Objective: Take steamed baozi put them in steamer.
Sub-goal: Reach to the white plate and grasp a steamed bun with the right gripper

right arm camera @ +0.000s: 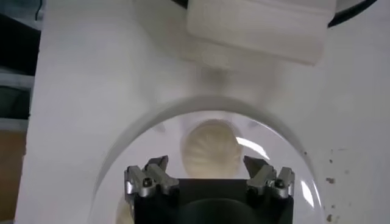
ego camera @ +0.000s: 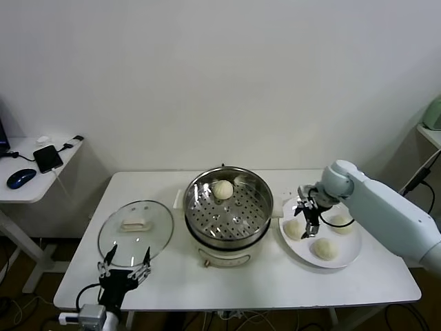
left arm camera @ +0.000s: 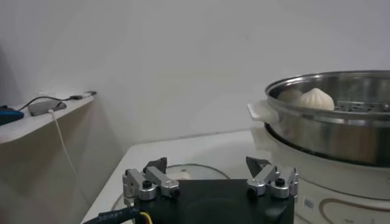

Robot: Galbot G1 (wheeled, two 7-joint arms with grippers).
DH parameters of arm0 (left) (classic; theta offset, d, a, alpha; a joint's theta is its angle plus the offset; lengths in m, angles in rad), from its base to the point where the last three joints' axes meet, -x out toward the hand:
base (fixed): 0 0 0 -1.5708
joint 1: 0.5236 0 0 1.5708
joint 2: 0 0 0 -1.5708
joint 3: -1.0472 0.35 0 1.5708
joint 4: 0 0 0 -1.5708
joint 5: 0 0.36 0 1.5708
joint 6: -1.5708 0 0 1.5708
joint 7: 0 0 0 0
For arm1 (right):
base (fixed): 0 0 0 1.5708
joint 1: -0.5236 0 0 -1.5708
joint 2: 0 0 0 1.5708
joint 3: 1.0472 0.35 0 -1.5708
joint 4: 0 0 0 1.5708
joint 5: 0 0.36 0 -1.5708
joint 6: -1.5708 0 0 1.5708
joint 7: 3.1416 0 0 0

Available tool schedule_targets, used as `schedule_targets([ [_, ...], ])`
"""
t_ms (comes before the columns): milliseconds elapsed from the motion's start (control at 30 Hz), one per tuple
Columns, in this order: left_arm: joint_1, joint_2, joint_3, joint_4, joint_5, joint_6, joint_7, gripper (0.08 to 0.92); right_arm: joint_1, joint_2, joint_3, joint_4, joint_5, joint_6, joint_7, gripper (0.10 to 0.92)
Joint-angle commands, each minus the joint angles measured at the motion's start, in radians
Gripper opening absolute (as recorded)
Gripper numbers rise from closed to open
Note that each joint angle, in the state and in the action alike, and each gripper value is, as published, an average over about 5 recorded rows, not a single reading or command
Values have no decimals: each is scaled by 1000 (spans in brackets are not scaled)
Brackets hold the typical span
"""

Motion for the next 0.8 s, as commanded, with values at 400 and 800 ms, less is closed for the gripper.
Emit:
schedule_targets([
  [400, 0, -2, -1, 13, 10, -1, -1, 823, -33, 68, 33, -101, -65, 17, 33, 823],
  [800, -4, -3, 3, 18, 15, 1, -1, 823, -34, 90, 32, -141, -72, 28, 48, 823],
])
